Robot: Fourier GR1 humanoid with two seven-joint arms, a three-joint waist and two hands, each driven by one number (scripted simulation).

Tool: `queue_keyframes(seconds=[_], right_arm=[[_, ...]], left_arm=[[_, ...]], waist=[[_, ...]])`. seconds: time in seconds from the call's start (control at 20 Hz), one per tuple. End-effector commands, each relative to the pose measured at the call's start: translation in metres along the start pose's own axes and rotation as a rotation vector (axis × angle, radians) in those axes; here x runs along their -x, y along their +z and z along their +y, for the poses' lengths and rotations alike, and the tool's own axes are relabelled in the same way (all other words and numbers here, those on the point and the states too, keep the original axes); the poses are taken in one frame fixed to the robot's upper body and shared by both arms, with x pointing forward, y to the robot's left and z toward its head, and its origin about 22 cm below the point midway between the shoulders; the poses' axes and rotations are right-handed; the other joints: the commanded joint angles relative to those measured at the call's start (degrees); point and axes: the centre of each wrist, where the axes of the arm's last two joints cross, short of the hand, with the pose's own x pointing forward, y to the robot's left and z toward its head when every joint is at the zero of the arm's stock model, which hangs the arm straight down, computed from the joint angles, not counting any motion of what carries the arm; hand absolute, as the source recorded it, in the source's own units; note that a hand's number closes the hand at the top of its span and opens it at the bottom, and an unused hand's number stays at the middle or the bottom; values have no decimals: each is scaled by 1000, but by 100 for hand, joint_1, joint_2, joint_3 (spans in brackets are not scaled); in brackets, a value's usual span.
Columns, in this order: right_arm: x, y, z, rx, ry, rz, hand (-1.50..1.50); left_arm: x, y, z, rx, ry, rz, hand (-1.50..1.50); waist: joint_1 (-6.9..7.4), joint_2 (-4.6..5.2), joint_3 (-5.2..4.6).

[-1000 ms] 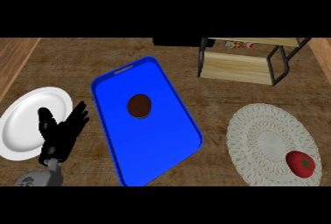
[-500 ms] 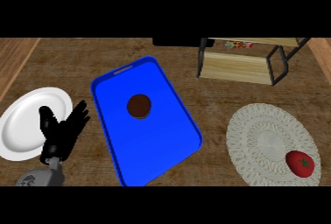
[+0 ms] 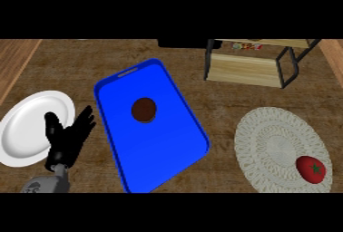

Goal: Pick the squash from the placemat and place it in the tiered shelf

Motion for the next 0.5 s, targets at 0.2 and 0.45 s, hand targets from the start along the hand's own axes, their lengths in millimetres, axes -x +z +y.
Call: queue_keyframes(seconds=[0.2,0.45], right_arm=[[-8,-5,-33,68,-321,32,-150],[11,-6,-56,230,-394,63,-150]], left_arm=[[-2,-1,4,-20,1,14,0],[5,8,-3,-17,-5,-5,0]], waist=[[-18,-15,2],[-24,-23,2]])
